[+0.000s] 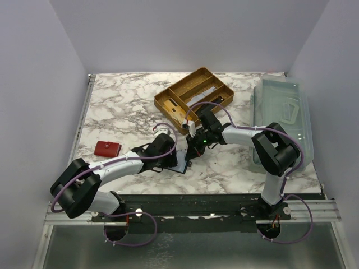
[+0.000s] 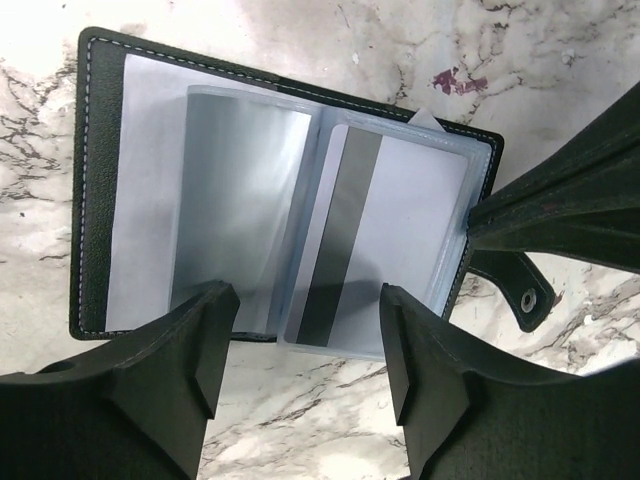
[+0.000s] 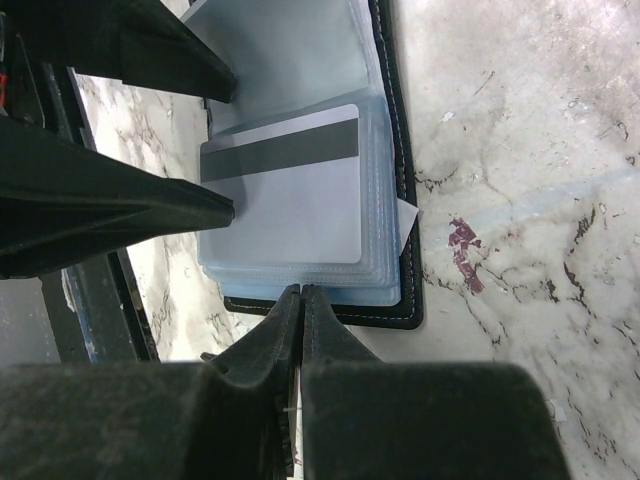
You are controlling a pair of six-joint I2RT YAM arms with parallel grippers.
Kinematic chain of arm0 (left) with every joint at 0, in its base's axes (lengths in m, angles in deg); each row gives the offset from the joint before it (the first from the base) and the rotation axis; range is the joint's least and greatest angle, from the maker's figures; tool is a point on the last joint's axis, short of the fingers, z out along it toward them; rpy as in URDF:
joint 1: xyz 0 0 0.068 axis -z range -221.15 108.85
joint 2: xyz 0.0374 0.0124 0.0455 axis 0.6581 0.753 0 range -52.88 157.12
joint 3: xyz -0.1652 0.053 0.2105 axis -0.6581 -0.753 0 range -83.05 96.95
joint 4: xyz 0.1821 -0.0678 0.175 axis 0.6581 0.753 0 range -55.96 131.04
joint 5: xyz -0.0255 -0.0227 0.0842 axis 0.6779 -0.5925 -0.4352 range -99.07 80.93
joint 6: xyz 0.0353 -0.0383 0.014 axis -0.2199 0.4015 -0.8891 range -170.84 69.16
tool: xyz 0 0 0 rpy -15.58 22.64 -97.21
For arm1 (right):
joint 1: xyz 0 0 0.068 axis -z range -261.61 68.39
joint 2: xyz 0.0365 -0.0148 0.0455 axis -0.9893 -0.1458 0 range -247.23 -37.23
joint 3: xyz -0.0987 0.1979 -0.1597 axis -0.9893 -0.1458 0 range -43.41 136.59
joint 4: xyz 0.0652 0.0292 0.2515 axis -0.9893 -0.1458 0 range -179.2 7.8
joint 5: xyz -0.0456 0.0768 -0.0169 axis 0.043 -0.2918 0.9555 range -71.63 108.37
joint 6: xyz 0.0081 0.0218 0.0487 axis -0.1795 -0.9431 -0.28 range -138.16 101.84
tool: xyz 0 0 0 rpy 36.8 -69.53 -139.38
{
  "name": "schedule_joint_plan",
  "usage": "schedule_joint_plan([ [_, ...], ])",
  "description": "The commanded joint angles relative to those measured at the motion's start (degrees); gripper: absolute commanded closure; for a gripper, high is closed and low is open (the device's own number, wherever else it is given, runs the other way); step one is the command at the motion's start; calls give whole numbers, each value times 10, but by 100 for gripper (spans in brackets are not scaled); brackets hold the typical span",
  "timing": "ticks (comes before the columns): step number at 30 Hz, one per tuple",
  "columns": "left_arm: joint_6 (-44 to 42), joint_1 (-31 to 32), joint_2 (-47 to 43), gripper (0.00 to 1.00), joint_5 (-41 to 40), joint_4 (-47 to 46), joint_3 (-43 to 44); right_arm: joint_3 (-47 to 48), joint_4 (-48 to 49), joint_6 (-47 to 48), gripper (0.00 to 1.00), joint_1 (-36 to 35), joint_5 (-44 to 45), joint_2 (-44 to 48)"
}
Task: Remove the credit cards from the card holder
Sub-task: Open the card holder at the center of the board.
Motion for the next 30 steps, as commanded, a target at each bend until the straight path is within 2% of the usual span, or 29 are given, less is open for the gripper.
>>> schedule_joint_plan([
  [1,-29,-2,3,33,37,-4,5,9,5,-3,97,0,-9,-14],
  [6,-30,-2,1,37,67,-20,-4,8,8,-7,97,0,-6,-13],
  [10,-37,-1,-7,35,139,-68,-25,6,17,-37,100,0,13,-13],
  [13,-33,-2,1,33,165,-83,-31,5,20,-51,100,0,27,-11],
  [22,23,1,56,27,115,-80,-26,3,29,-97,100,5,25,-15],
  [30,49,2,42,32,63,-75,-29,-6,50,-127,100,18,-20,-10],
])
